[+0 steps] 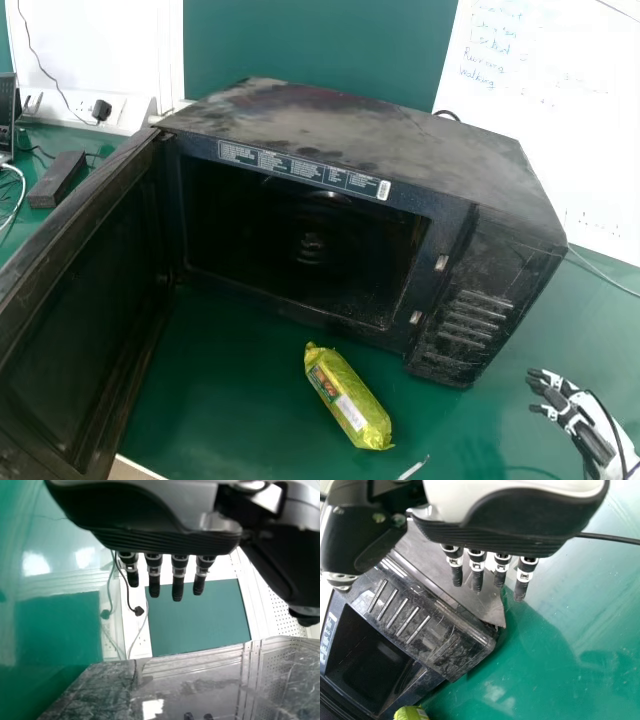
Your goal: Put biscuit inside oven
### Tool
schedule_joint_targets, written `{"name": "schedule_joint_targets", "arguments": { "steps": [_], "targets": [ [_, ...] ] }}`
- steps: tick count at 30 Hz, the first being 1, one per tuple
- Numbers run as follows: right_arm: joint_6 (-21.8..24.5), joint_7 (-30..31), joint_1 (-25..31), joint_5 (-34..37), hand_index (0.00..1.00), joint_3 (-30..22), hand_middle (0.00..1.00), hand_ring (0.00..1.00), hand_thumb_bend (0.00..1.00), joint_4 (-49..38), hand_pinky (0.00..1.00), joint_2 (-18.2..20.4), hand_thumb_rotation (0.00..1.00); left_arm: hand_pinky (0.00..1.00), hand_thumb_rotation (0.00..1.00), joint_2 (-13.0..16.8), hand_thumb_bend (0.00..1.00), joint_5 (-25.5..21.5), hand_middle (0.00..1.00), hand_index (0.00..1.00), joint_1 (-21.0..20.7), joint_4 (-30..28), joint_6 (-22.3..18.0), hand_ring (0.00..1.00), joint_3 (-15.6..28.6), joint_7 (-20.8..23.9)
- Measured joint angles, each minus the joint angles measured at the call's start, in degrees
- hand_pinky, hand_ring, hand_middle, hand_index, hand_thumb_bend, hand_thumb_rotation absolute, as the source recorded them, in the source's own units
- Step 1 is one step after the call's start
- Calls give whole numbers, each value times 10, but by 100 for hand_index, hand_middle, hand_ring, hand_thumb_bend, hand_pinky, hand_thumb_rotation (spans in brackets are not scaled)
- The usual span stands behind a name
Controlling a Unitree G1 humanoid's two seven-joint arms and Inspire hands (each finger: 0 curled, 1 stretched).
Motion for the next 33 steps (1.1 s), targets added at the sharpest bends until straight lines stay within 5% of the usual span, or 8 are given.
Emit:
{"name": "schedule_joint_targets", "arguments": {
  "steps": [9, 14, 23, 33],
  "targets": [
    [40, 2, 16, 4, 100, -1, 100, 98, 100, -52, 91, 0, 60, 98, 100, 0, 33, 0, 98, 100, 0, -7, 6, 97, 0, 3],
    [64, -1, 29, -25, 100, -3, 99, 94, 91, -97, 86, -11, 49, 98, 100, 0, 33, 0, 98, 100, 0, -7, 6, 97, 0, 3],
    [93, -5, 48, -93, 91, -7, 91, 88, 100, -199, 82, -22, 59, 99, 100, 0, 33, 0, 98, 100, 0, -8, 6, 97, 0, 4],
    [170, 1, 37, -119, 93, -3, 91, 89, 96, -281, 83, -42, 46, 98, 100, 0, 34, 1, 97, 100, 0, -8, 7, 97, 0, 4]
  ]
}}
